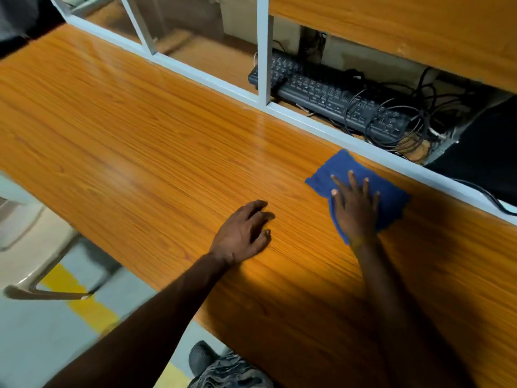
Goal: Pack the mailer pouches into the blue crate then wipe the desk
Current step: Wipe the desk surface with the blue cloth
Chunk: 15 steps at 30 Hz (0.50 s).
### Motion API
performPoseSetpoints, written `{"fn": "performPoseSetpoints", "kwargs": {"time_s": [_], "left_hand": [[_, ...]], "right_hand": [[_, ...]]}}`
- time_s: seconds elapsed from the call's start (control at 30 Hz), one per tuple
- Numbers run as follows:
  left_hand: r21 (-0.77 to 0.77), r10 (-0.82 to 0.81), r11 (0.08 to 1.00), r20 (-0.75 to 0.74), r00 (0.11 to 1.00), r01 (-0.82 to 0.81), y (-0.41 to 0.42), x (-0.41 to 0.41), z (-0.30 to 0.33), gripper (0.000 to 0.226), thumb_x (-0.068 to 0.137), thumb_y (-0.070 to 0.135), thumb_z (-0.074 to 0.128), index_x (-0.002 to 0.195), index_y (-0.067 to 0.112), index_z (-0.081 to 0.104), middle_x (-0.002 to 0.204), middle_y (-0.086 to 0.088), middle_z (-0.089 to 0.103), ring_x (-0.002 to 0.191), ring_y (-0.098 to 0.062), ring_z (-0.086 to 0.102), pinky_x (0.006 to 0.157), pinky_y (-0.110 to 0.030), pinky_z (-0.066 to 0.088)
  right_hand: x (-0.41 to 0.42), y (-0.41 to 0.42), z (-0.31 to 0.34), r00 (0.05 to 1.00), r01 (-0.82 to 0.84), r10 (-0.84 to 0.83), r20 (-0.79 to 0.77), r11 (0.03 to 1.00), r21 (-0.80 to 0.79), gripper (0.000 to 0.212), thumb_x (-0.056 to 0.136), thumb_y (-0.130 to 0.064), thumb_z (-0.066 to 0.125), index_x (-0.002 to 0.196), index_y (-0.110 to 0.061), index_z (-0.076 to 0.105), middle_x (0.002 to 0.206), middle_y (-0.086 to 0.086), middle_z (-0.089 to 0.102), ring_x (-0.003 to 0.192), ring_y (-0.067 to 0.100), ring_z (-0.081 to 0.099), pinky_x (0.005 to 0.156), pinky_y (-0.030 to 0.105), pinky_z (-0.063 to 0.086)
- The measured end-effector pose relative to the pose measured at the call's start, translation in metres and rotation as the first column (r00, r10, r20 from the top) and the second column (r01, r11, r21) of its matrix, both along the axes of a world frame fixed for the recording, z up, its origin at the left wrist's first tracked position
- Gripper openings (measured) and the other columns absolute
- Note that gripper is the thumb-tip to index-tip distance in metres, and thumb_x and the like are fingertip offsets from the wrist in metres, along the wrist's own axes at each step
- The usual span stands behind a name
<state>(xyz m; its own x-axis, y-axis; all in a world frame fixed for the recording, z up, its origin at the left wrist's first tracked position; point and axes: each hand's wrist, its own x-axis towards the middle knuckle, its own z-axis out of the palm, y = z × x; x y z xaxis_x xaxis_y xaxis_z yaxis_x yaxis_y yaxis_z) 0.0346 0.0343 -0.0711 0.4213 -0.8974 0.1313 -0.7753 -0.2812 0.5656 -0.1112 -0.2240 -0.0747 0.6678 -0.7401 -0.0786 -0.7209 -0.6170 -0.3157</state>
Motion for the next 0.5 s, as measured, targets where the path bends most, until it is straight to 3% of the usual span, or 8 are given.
{"fn": "performPoseSetpoints", "kwargs": {"time_s": [0.13,0.3,0.37,0.5], "left_hand": [[-0.036,0.008,0.999,0.025,1.0,-0.007,-0.002,-0.001,0.0,0.035,0.095,0.031,0.06,0.127,0.018,0.062,0.145,-0.005,0.048,0.128,-0.022,0.05,0.097,-0.032,0.046],[-0.074,0.019,0.997,0.017,1.0,-0.017,0.0,0.003,-0.003,0.033,0.096,0.031,0.058,0.124,0.015,0.064,0.143,-0.005,0.051,0.133,-0.02,0.048,0.104,-0.036,0.045],[-0.087,0.017,0.996,0.004,1.0,-0.017,0.001,0.001,-0.005,0.033,0.096,0.03,0.059,0.124,0.014,0.063,0.144,-0.005,0.051,0.135,-0.02,0.047,0.105,-0.038,0.044],[-0.088,0.02,0.996,0.0,1.0,-0.02,-0.001,0.0,-0.007,0.035,0.096,0.031,0.059,0.124,0.012,0.064,0.144,-0.009,0.051,0.137,-0.023,0.046,0.107,-0.041,0.043]], "right_hand": [[0.077,-0.005,0.006,0.998,0.066,-0.067,0.012,0.996,0.052,0.046,0.104,-0.047,0.034,0.15,-0.044,0.031,0.165,-0.004,0.017,0.152,0.034,0.006,0.118,0.063,0.003],[0.065,0.019,-0.001,0.956,-0.295,0.294,-0.014,0.955,-0.029,0.044,0.107,-0.047,0.027,0.151,-0.047,0.025,0.165,-0.01,0.011,0.153,0.026,0.004,0.119,0.058,0.007],[0.048,0.003,-0.003,0.936,-0.353,0.353,-0.013,0.935,-0.033,0.043,0.106,-0.046,0.028,0.15,-0.048,0.028,0.164,-0.009,0.016,0.152,0.027,0.01,0.118,0.06,0.012],[0.088,-0.025,-0.005,0.985,-0.171,0.17,-0.022,0.984,-0.046,0.044,0.104,-0.047,0.032,0.148,-0.041,0.037,0.163,-0.003,0.023,0.15,0.033,0.015,0.116,0.063,0.015]]}}
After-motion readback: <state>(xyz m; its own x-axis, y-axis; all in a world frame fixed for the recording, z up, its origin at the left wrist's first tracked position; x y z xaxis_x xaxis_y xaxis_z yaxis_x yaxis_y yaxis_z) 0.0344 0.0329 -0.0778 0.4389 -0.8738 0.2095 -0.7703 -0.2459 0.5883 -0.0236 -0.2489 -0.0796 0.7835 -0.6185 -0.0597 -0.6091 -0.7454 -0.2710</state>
